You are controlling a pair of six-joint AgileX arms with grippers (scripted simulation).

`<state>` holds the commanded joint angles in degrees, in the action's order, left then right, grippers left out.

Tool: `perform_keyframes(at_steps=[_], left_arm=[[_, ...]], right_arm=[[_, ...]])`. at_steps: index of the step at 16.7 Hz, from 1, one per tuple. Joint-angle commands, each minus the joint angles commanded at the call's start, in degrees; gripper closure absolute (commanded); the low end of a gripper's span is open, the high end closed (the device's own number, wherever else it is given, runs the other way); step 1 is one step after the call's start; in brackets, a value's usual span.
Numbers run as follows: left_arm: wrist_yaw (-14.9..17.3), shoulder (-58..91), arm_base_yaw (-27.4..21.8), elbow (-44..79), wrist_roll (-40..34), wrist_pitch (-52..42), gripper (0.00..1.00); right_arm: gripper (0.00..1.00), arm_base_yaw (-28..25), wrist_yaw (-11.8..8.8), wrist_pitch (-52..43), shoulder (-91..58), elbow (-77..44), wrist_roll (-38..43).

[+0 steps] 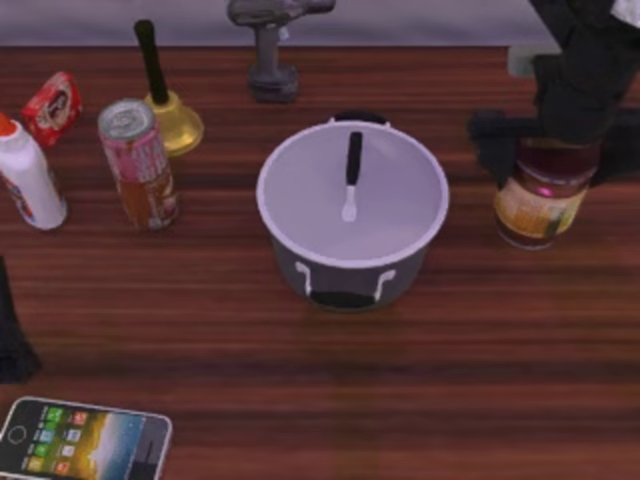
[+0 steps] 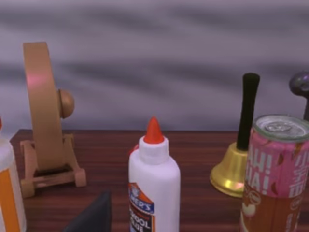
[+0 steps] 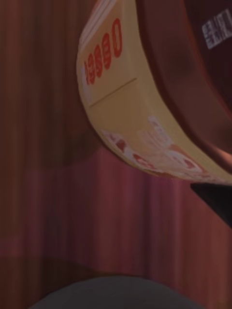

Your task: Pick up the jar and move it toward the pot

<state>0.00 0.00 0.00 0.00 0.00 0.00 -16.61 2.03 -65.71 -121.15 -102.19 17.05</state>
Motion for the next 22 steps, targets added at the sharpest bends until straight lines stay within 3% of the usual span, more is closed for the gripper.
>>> perform_keyframes(at_steps=[12, 22], left_arm=[[0.0, 0.0, 0.0, 0.0, 0.0, 0.0, 0.0], [0.0, 0.0, 0.0, 0.0, 0.0, 0.0, 0.0]], right_arm=[[1.0, 0.0, 0.03, 9.95, -2.72, 7.23, 0.03], [0.25, 0.0, 0.03, 9.95, -2.72, 7.23, 0.03]])
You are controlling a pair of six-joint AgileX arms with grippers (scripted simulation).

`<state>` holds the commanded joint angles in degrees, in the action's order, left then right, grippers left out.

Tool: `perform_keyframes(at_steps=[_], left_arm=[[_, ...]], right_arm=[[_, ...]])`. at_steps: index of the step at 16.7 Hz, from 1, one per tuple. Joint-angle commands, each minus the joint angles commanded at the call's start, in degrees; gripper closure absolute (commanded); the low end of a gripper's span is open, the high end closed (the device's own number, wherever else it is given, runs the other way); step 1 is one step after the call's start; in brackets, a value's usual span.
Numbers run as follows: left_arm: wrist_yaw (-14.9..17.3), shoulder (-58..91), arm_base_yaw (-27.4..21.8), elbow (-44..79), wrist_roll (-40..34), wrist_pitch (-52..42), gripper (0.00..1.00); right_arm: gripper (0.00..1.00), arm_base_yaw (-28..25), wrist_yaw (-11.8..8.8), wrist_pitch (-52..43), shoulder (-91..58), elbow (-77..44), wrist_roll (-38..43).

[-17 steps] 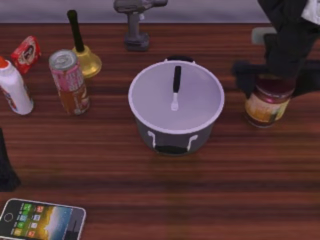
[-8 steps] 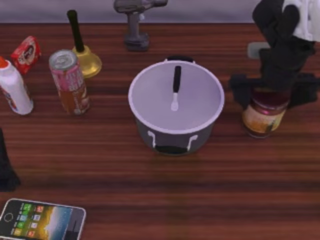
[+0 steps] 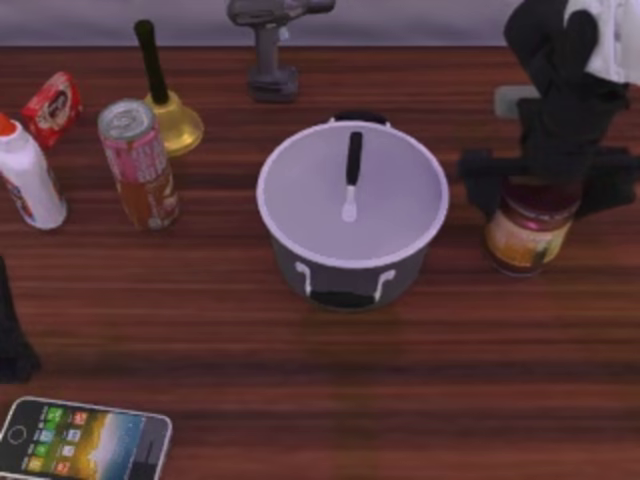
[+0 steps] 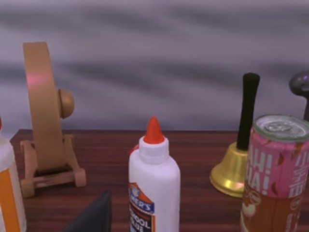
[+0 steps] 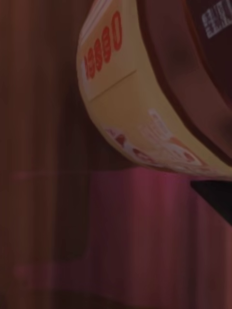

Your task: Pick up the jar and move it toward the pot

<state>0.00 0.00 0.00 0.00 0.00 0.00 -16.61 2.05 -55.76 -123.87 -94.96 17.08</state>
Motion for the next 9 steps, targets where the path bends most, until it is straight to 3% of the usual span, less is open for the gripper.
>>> perform_keyframes(at_steps=[3, 9], left_arm=[[0.0, 0.0, 0.0, 0.0, 0.0, 0.0, 0.0], [0.0, 0.0, 0.0, 0.0, 0.0, 0.0, 0.0]], right_arm=[[0.02, 0.0, 0.0, 0.0, 0.0, 0.0, 0.0], [0.0, 0.0, 0.0, 0.0, 0.0, 0.0, 0.0]])
